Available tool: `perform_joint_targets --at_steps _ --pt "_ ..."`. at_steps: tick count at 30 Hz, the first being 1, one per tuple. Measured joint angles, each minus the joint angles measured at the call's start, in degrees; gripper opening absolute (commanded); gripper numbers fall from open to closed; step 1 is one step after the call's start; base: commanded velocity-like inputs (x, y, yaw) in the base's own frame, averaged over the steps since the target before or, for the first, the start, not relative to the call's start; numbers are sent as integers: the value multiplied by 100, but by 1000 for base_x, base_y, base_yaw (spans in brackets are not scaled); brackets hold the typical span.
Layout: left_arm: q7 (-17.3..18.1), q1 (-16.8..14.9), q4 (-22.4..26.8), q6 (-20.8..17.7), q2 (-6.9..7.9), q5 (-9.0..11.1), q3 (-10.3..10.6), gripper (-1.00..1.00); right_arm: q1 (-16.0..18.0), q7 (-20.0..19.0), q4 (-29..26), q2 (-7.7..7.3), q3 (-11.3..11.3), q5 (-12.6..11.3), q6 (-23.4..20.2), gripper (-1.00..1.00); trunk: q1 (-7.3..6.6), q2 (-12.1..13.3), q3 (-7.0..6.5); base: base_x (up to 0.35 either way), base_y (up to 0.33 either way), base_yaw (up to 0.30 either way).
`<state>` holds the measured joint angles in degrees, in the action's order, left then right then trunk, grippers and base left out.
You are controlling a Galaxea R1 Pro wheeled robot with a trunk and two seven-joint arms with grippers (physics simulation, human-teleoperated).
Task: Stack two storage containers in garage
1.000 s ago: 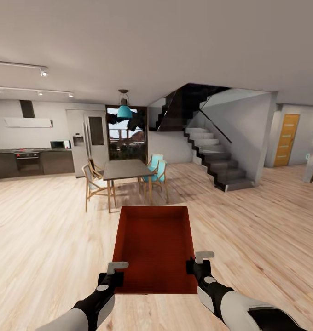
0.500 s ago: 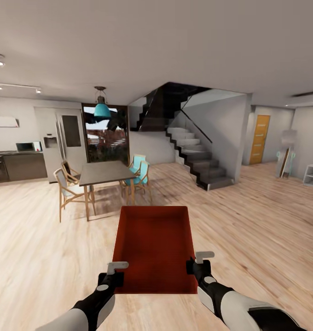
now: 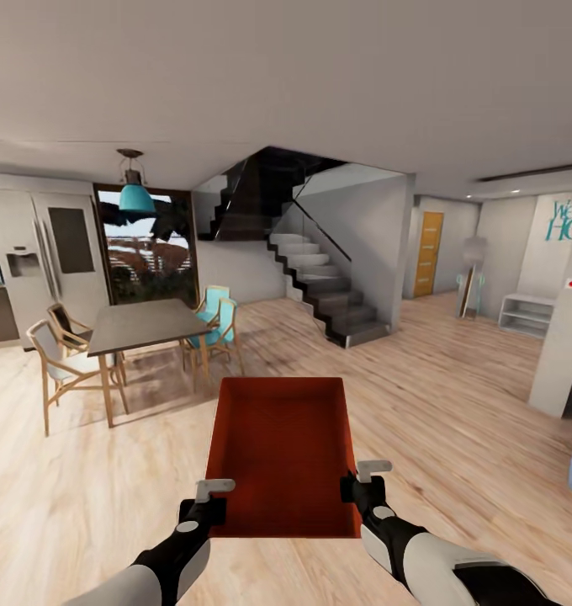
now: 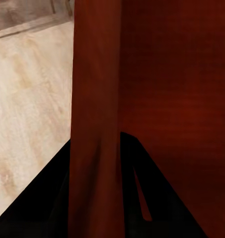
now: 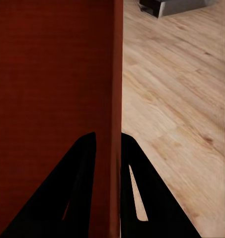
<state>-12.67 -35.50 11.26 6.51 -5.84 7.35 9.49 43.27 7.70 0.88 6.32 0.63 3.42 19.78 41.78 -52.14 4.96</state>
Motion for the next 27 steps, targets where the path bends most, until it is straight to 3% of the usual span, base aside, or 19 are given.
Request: perform_joint_targets --at_steps 27 --pt "3 0 6 -5 3 -2 2 -100 0 1 0 2 6 -10 2 -100 0 0 0 321 83 -259"
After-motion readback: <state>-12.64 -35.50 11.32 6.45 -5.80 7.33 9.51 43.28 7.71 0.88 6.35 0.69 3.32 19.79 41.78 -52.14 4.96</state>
